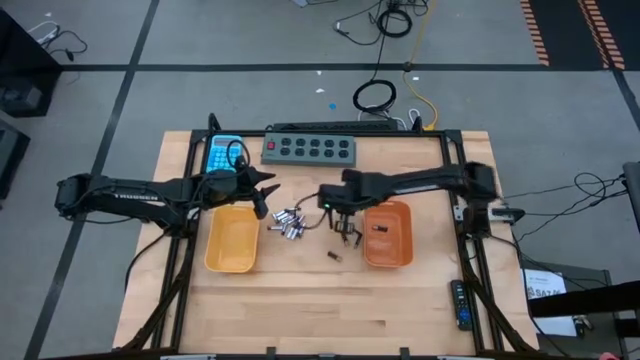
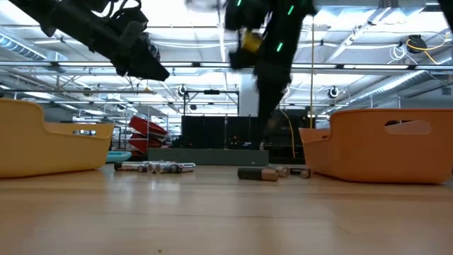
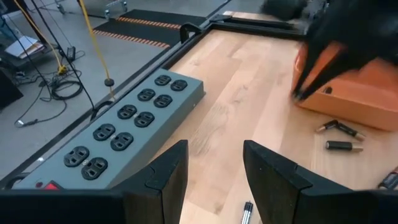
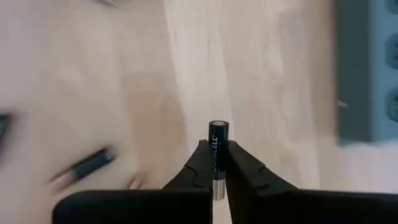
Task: Sort batteries
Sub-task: Put the black battery into the orange bin, then put the silver battery into the yellow bin
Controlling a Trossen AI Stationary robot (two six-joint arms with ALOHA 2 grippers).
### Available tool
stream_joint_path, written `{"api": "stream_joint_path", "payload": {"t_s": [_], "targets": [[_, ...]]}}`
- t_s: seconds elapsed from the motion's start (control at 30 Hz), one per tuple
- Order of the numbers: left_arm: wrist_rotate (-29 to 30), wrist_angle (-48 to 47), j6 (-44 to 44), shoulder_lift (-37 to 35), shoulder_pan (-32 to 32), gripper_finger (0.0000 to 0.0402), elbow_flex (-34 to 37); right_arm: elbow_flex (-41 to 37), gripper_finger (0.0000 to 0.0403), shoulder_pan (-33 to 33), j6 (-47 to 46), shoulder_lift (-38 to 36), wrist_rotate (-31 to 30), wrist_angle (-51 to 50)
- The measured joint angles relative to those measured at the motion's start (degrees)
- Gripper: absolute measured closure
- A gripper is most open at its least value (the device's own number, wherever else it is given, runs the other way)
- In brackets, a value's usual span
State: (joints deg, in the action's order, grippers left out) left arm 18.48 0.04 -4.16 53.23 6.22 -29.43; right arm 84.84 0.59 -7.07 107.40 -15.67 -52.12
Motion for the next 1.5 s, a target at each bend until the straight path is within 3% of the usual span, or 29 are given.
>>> {"api": "stream_joint_path", "payload": {"t_s": [0.17, 0.27, 0.4, 0.53, 0.67, 0.8, 0.97, 1.2, 1.33, 1.5], "targets": [[-1.1, -2.8, 0.0, 0.0, -1.8, 0.0236, 0.0, -4.3, 0.0398, -5.4, -8.7, -9.1, -2.8, -3.3], [-4.5, -3.5, 0.0, 0.7, -3.5, 0.0236, 0.0, -11.2, 0.0387, -7.7, -13.5, -12.8, -2.9, -3.1], [-4.2, 1.0, 0.0, 4.0, -4.9, 0.0236, 0.0, -20.0, 0.0365, -9.4, -19.6, -16.6, -5.1, -0.9], [-4.8, 4.6, -2.9, 9.3, -4.7, 0.0236, -1.1, -25.8, 0.0318, -10.6, -22.7, -19.6, -4.7, 1.8], [-5.2, -5.0, -3.9, 15.8, -4.9, 0.0236, -7.4, -27.2, 0.0259, -11.7, -24.0, -23.3, -6.3, 2.4], [-6.3, -12.1, -2.5, 20.2, -5.0, 0.0236, -14.2, -27.3, 0.0215, -13.4, -23.6, -25.5, -12.2, 4.5], [-9.1, -21.8, -1.7, 23.1, -4.8, 0.0236, -20.9, -29.2, 0.0204, -16.5, -16.8, -26.3, -18.6, 16.3], [-12.0, -29.6, -0.1, 29.3, -3.1, 0.0199, -25.9, -34.0, 0.0223, -13.8, -0.3, -26.3, -20.2, 37.7], [-9.5, -30.0, 2.0, 33.5, -1.7, 0.0163, -27.8, -34.0, 0.0233, -10.3, 6.1, -25.9, -15.2, 45.8], [-12.3, -32.6, 3.9, 39.3, 0.6, 0.0169, -30.4, -34.0, 0.0243, -8.3, 9.6, -23.3, -9.5, 52.8]]}}
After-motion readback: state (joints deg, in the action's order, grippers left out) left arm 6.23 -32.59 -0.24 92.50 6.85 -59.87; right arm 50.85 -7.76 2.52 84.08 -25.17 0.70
